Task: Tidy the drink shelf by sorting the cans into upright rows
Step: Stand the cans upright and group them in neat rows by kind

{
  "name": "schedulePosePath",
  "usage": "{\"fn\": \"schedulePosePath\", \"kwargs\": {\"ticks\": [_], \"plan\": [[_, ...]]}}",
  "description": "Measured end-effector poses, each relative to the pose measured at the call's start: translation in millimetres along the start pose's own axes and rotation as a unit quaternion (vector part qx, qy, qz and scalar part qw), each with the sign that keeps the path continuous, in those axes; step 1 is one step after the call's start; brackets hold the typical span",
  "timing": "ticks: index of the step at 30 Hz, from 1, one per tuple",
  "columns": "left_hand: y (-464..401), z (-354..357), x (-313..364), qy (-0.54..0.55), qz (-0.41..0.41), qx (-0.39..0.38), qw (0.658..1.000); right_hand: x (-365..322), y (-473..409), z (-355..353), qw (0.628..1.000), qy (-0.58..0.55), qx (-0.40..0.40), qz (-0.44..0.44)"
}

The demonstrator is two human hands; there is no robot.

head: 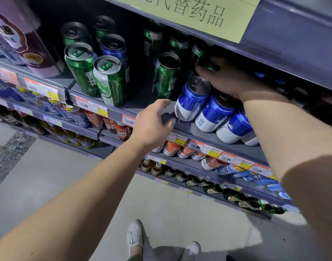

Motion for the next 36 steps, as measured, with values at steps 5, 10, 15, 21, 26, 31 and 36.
{"fn": "schedulePosePath", "kwargs": {"ticks": [5, 10, 15, 21, 26, 31, 36], "plan": [[3, 1, -1, -0.002, 0.004, 0.013, 1.0, -14, 5, 4, 0.998, -0.023, -0.009, -0.055], [10, -11, -1, 0.003, 0.007, 0.039, 0.999, -39, 3, 15, 0.995, 0.033, -0.016, -0.094], [17, -44, -10, 0.004, -0.02, 0.138, 0.99, -50, 1, 20, 0.989, 0.074, -0.007, -0.128], [18, -81, -19, 0.019, -0.035, 0.242, 0.969, -75, 3, 22, 0.979, 0.101, 0.02, -0.173], [14, -85, -22, 0.007, -0.041, 0.217, 0.975, -81, 3, 55, 0.95, 0.27, -0.039, -0.152], [17, -78, -27, 0.009, -0.049, 0.187, 0.981, -83, 0, 46, 0.945, 0.281, -0.049, -0.161], [25, -69, -31, 0.046, -0.064, 0.18, 0.98, -84, 8, 29, 0.964, 0.169, -0.128, -0.16]]}}
Point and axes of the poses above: each hand's wrist, its own y-axis away from the middle knuckle, its own z-axis out of the palm, x = y × z, the point moved 3 cm from there along -y, towards the middle knuckle, and after that the axes turned 9 degrees about y, right-handed, at the moved point
